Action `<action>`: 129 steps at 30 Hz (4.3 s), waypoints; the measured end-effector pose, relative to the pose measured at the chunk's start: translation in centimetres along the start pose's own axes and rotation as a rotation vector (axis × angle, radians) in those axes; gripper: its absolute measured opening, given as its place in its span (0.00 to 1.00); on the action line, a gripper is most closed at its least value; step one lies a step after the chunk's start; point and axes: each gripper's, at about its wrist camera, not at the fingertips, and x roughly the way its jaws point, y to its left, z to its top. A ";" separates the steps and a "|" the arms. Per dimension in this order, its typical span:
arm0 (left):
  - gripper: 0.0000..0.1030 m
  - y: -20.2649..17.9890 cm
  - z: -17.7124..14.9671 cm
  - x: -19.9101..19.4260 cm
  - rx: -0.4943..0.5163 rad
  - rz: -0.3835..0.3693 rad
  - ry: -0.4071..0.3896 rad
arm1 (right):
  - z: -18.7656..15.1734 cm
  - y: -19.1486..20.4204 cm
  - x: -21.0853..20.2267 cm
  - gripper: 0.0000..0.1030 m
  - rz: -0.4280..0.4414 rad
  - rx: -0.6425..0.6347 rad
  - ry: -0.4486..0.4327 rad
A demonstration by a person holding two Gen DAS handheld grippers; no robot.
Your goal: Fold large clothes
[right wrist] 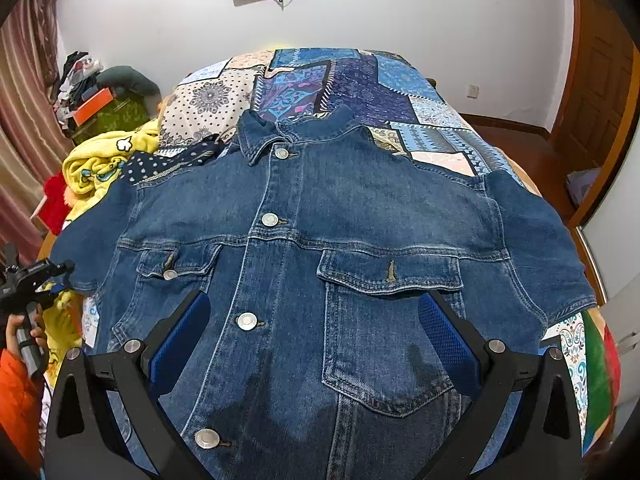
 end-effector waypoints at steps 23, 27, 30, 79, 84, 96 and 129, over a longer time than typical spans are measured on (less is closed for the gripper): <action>0.10 -30.5 -7.0 -4.6 0.740 0.000 -0.242 | 0.3 -2.6 -5.0 1.00 0.011 0.017 -0.105; 0.10 -33.5 -11.9 -0.5 0.802 -0.048 -0.092 | 0.1 -3.7 -5.8 1.00 0.015 0.021 -0.128; 0.10 -34.4 -15.2 2.1 0.836 -0.045 -0.007 | -0.1 -4.5 -6.0 1.00 0.016 0.028 -0.129; 0.43 -11.7 -8.9 5.0 0.011 -0.173 0.174 | -1.4 -3.9 -3.5 1.00 -0.036 -0.029 -0.023; 0.16 -15.1 -8.0 2.3 0.220 -0.042 0.046 | -1.5 -3.8 -3.6 1.00 -0.034 -0.041 -0.019; 0.11 -30.4 -6.2 -8.9 0.621 -0.040 -0.313 | -1.3 -4.8 -5.1 1.00 0.014 -0.003 -0.066; 0.07 -50.9 -32.8 8.9 1.038 -0.232 0.345 | -3.8 -19.5 -6.5 1.00 -0.138 0.252 -0.037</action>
